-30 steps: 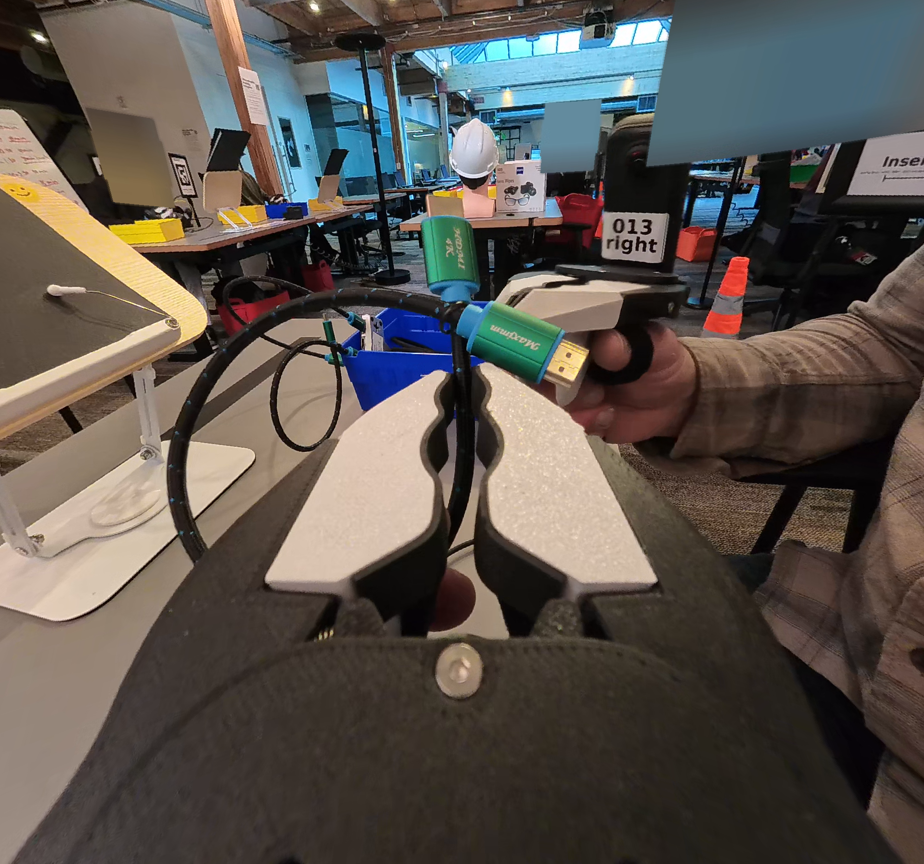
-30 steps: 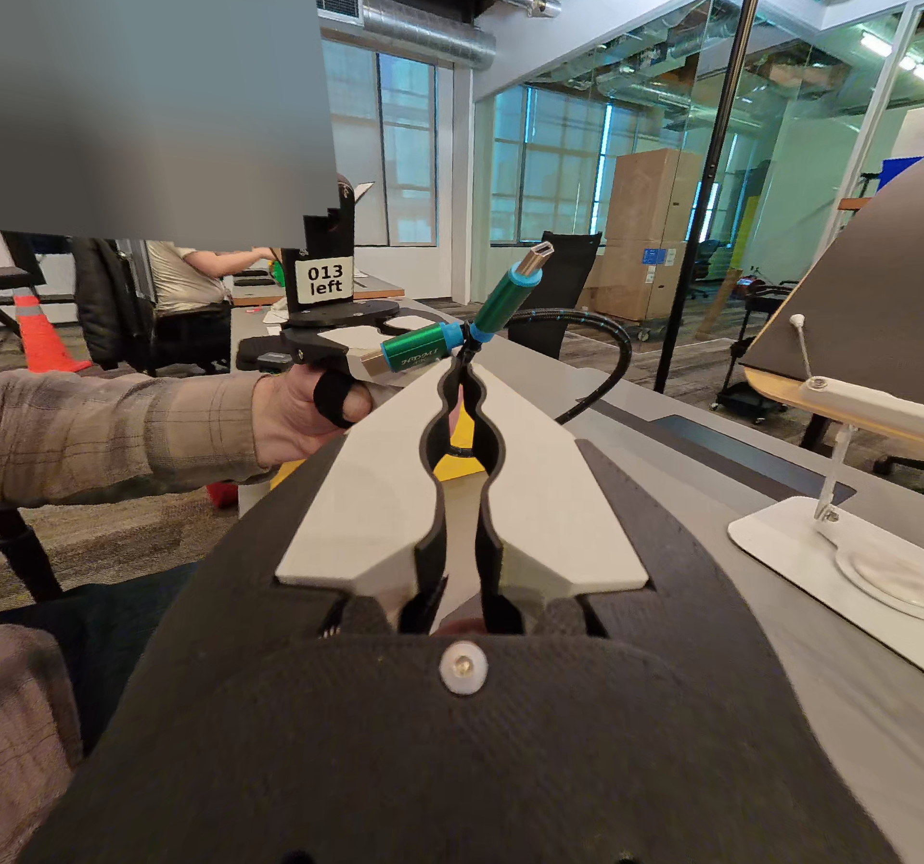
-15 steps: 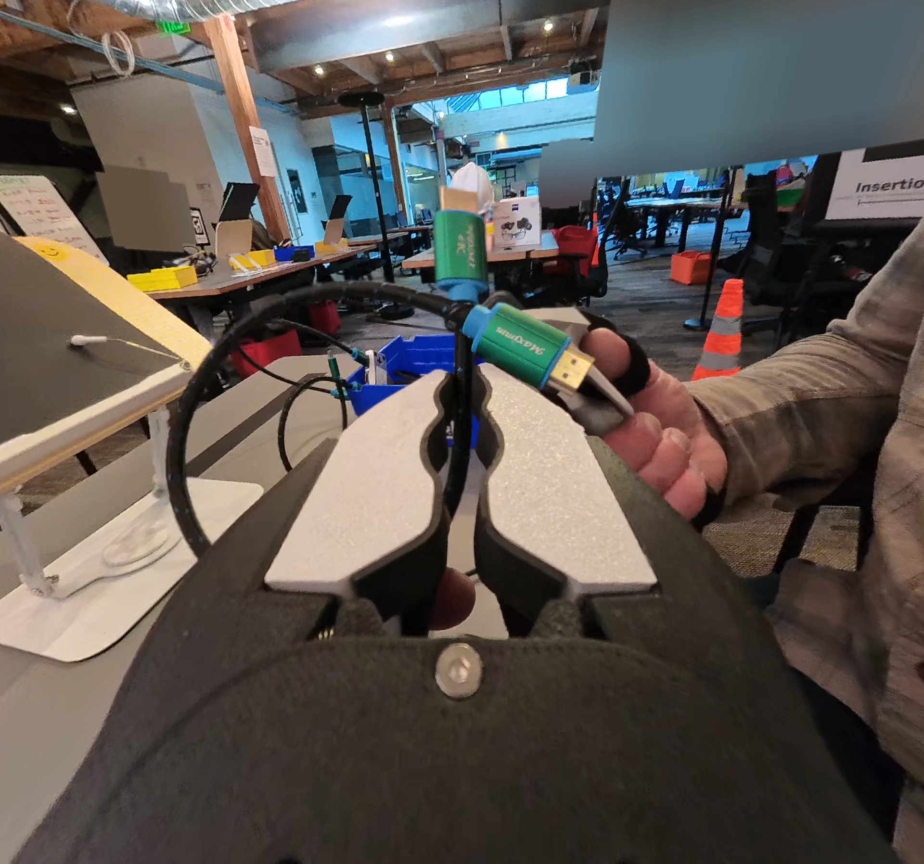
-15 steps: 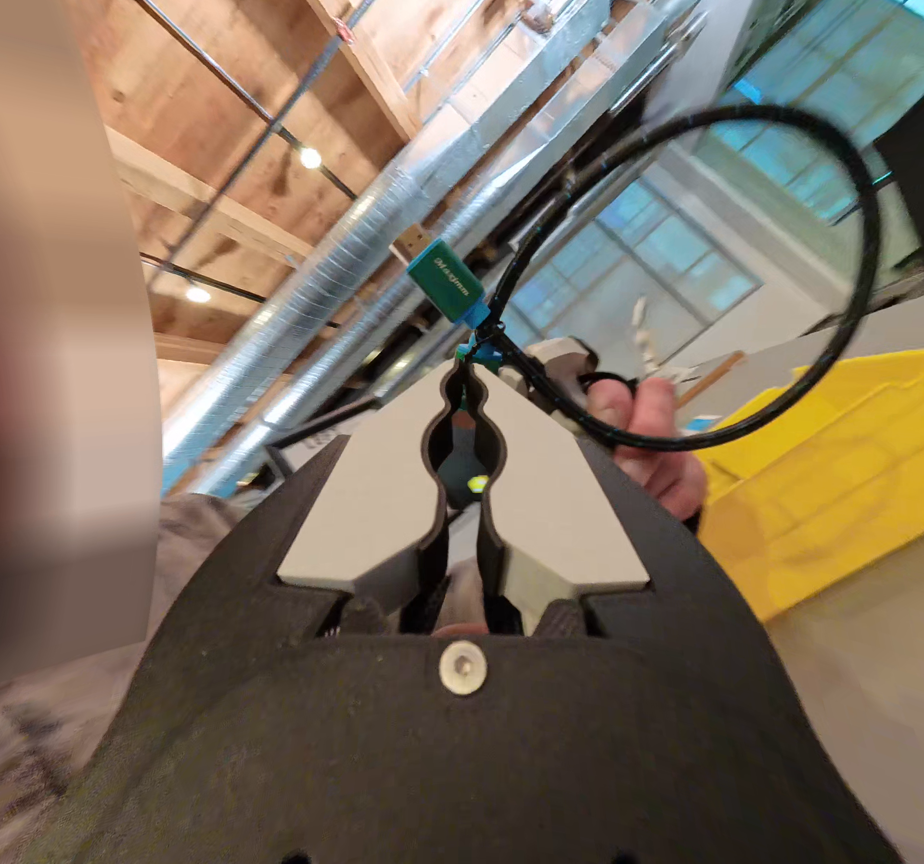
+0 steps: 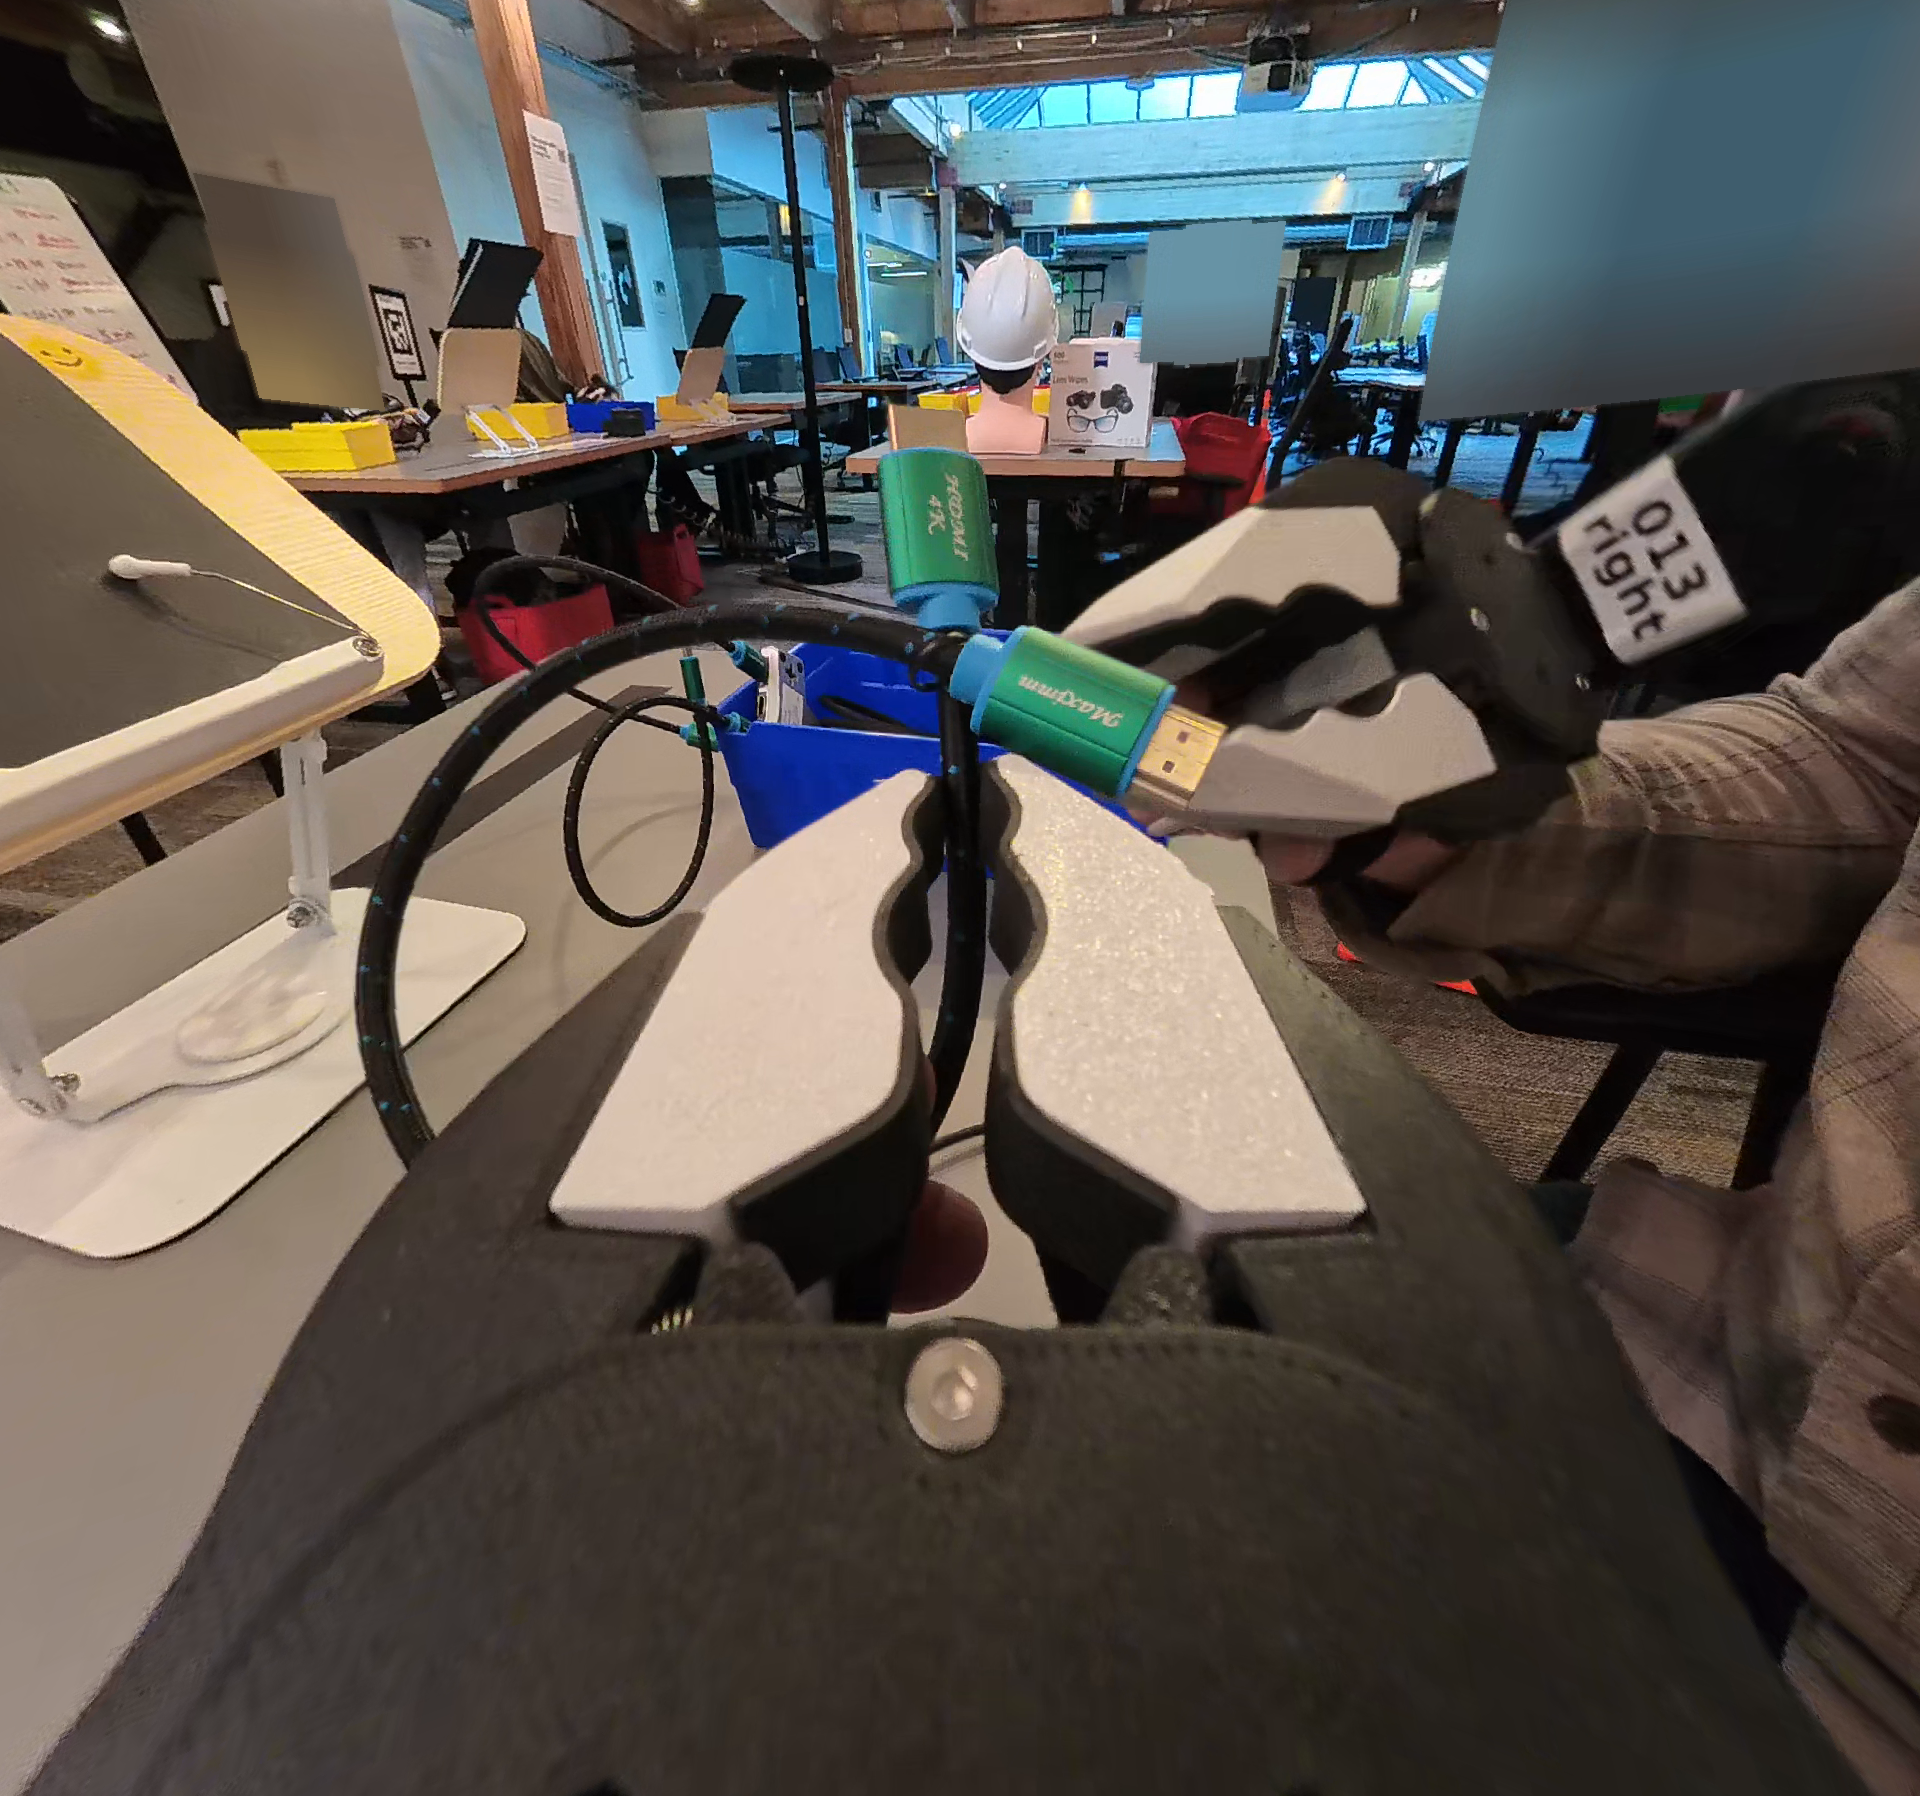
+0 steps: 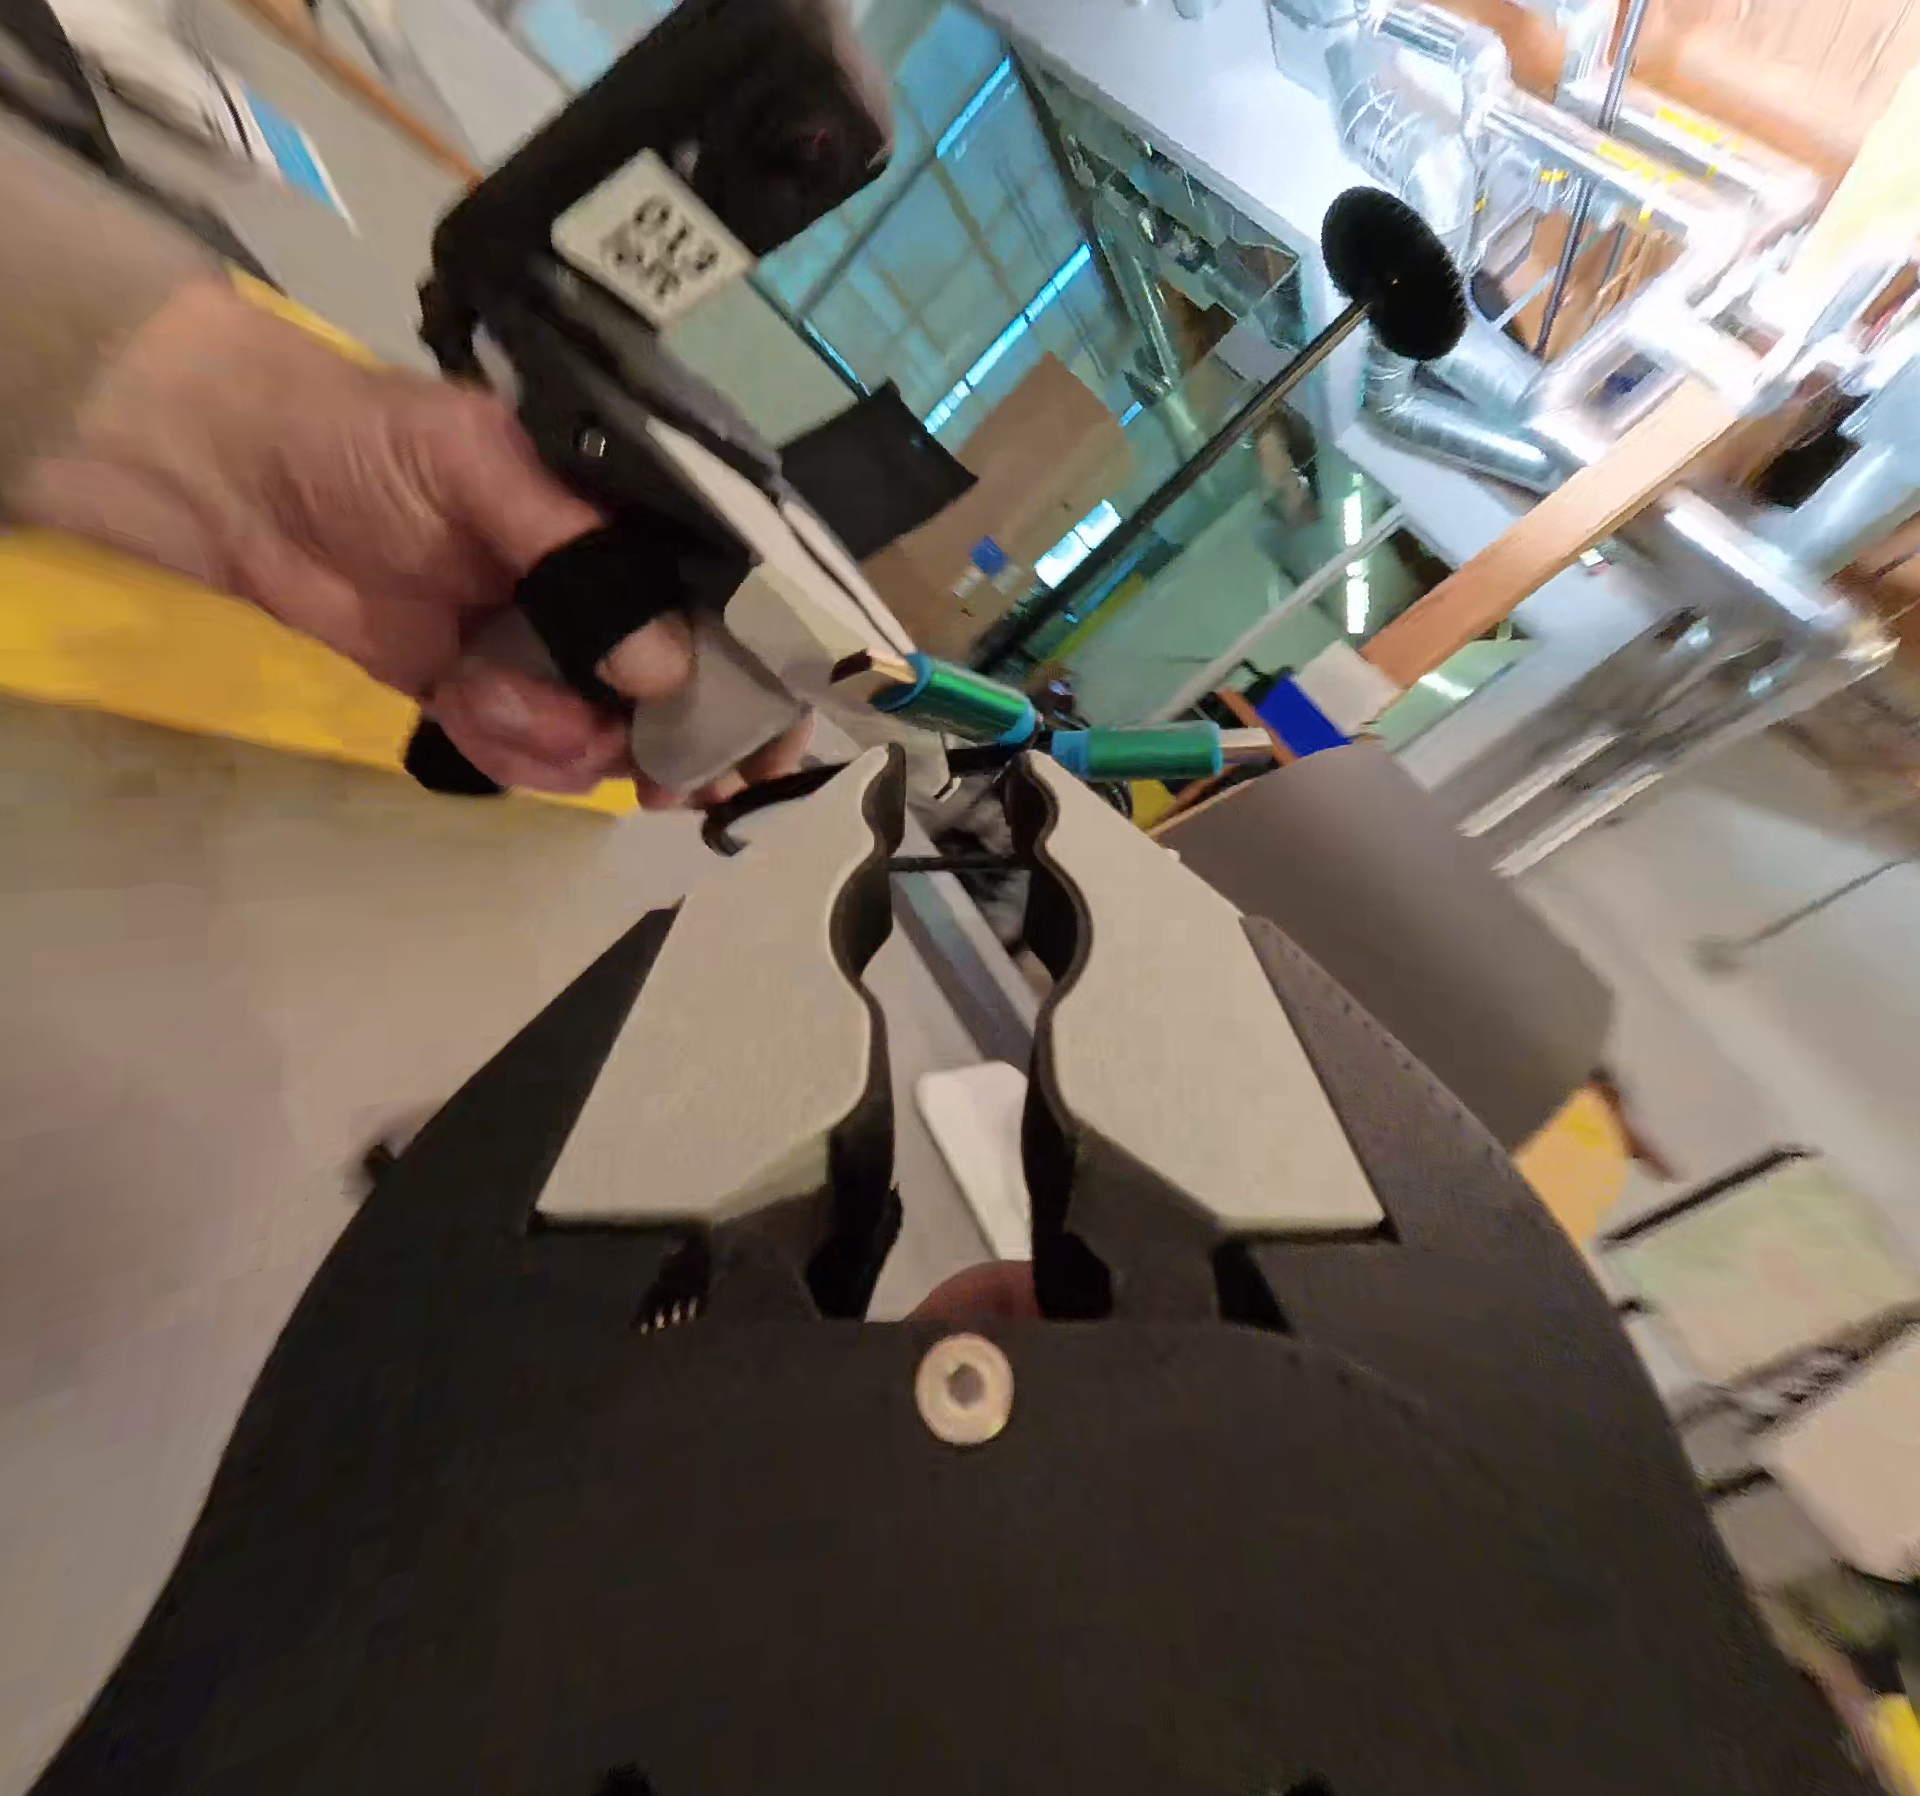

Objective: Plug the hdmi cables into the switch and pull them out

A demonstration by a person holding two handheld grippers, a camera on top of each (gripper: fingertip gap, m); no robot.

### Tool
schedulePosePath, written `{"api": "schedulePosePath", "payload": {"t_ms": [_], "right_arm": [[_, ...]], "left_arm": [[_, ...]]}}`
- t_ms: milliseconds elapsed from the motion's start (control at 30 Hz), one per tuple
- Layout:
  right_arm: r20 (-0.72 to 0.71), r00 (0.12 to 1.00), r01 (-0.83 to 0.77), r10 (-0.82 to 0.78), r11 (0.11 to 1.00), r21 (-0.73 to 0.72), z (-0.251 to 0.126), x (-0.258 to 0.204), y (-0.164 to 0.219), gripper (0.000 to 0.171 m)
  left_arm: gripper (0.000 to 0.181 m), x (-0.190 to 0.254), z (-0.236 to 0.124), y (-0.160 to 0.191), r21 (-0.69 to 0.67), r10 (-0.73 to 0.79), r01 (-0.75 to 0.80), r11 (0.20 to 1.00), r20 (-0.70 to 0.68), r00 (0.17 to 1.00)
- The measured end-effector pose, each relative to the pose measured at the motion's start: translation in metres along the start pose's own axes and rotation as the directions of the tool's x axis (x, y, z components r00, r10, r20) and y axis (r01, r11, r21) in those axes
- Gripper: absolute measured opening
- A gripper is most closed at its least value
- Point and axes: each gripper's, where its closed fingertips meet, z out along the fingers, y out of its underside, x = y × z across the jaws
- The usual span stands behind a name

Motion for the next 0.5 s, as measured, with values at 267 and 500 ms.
{"api": "schedulePosePath", "payload": {"t_ms": [267, 500], "right_arm": [[-0.098, 0.959, 0.258, -0.268, 0.961, -0.1, 0.0022, 0.0042, 0.0109, 0.012], [-0.124, 0.948, 0.278, -0.291, 0.954, -0.114, 0.0025, 0.0071, 0.012, 0.003]], "left_arm": [[0.006, 0.0026, 0.0022, 0.0027, -0.015, -0.005, 0.005, 1.0, -0.009, 1.0], [0.005, 0.0039, 0.0016, 0.0026, -0.019, -0.006, 0.006, 1.0, -0.013, 1.0]]}}
